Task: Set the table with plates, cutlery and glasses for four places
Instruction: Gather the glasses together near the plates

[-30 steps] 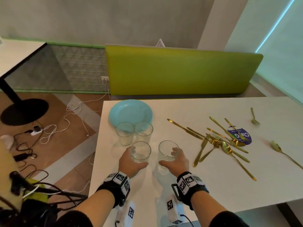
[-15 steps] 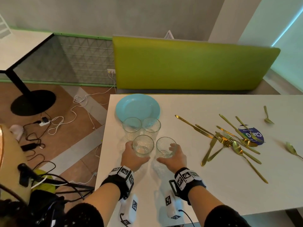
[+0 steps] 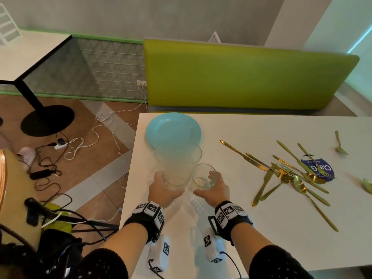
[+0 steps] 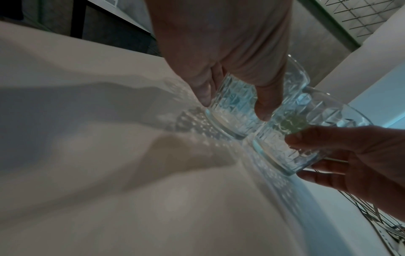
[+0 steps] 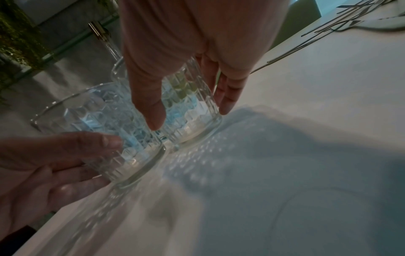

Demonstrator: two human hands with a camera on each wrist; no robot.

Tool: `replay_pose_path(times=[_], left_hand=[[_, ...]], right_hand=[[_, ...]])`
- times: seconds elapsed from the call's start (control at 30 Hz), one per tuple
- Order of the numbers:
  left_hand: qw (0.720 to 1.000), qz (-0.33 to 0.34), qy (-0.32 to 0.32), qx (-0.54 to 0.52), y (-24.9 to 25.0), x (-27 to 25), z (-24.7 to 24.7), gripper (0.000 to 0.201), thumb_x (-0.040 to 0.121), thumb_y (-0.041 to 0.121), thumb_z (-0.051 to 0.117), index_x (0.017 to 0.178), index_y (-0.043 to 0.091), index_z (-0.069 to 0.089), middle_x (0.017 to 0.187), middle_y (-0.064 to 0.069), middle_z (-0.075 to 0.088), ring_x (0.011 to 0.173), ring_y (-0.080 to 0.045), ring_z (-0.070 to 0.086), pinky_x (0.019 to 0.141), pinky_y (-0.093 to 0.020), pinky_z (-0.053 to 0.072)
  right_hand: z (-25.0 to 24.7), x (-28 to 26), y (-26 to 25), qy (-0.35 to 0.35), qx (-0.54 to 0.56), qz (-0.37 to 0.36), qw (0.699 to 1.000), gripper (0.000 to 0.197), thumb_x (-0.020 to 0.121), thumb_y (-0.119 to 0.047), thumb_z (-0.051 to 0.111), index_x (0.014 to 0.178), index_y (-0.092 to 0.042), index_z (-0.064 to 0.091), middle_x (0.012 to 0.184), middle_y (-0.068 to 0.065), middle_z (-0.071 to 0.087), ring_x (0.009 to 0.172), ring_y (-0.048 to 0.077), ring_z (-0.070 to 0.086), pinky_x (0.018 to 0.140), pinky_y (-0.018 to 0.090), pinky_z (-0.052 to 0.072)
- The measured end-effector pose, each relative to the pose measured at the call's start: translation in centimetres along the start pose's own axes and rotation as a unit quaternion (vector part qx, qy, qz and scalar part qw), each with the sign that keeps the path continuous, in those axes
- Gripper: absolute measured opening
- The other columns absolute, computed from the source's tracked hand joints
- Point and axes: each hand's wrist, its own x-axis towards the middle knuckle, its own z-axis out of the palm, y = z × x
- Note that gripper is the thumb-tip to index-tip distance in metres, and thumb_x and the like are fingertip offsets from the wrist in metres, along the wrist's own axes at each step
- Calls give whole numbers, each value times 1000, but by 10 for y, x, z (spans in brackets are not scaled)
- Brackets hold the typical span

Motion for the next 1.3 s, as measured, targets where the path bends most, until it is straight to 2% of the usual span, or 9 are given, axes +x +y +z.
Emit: replay_pose_path(times=[0.17, 0.33, 0.5, 0.67, 0.93, 1.03, 1.13, 1.2, 1.3], left_hand=[[1000, 2, -2, 3, 0, 3, -1, 84, 62, 18, 86, 131, 12, 39, 135, -11, 52, 124, -25, 52, 102, -34, 45], [1000, 7, 4, 11, 4, 4, -1, 82, 63, 16, 85, 130, 11, 39, 132, -11, 54, 122, -24, 52, 98, -29, 44], [1000, 1, 3, 7, 4, 5, 0, 83, 63, 15, 86, 131, 10, 38, 135, -13, 52, 124, -25, 51, 100, -31, 43], [1000, 1, -1, 9, 4, 6, 0, 83, 63, 16, 86, 131, 11, 38, 134, -12, 52, 124, -25, 51, 101, -31, 43], [1000, -4, 2, 8, 6, 3, 1, 90, 62, 19, 87, 135, 10, 36, 138, -11, 49, 127, -25, 48, 105, -33, 42], [999, 8, 20, 26, 10, -1, 2, 103, 56, 27, 89, 140, 10, 31, 144, -11, 40, 133, -24, 39, 111, -38, 37], [994, 33, 88, 54, 20, -11, 0, 117, 52, 40, 89, 145, 9, 25, 147, -9, 32, 139, -25, 25, 115, -41, 28], [987, 65, 132, 61, 28, -18, -3, 120, 48, 48, 88, 144, 9, 26, 145, -9, 34, 137, -26, 24, 115, -43, 26], [979, 133, 139, 65, 44, -25, -5, 123, 43, 57, 86, 141, 8, 29, 144, -9, 33, 134, -27, 25, 114, -40, 24]], right_hand=[[-1, 5, -2, -6, -4, 1, 1000, 84, 62, -25, 85, 132, -21, 41, 129, 1, 57, 119, 21, 54, 95, 23, 42], [-1, 8, -3, -8, 5, 4, 1000, 83, 61, -24, 86, 132, -22, 41, 129, 3, 57, 117, 22, 55, 94, 23, 43], [-2, 10, -2, -14, 12, 7, 1000, 82, 62, -22, 86, 132, -22, 42, 127, 4, 58, 114, 22, 56, 84, 19, 41], [-2, 11, -2, -13, 12, 11, 1000, 83, 62, -20, 85, 133, -23, 42, 126, 6, 58, 113, 23, 57, 83, 19, 41], [-5, 9, -4, -20, -1, 17, 1000, 84, 64, -20, 84, 135, -22, 40, 127, 7, 58, 115, 24, 56, 89, 23, 44], [-10, 7, -7, -22, -14, 13, 1000, 86, 65, -19, 84, 138, -21, 37, 126, 8, 57, 116, 24, 55, 91, 24, 44], [-19, 4, -10, -29, -14, 13, 999, 90, 65, -15, 83, 141, -20, 33, 132, 8, 55, 121, 22, 52, 97, 26, 43], [-29, 4, -12, -32, -2, 18, 999, 93, 65, -9, 83, 142, -18, 31, 138, 7, 50, 126, 21, 49, 100, 26, 41], [-47, 3, -14, -25, 24, 28, 999, 92, 68, -1, 80, 143, -17, 30, 142, 10, 45, 129, 22, 46, 99, 27, 43]])
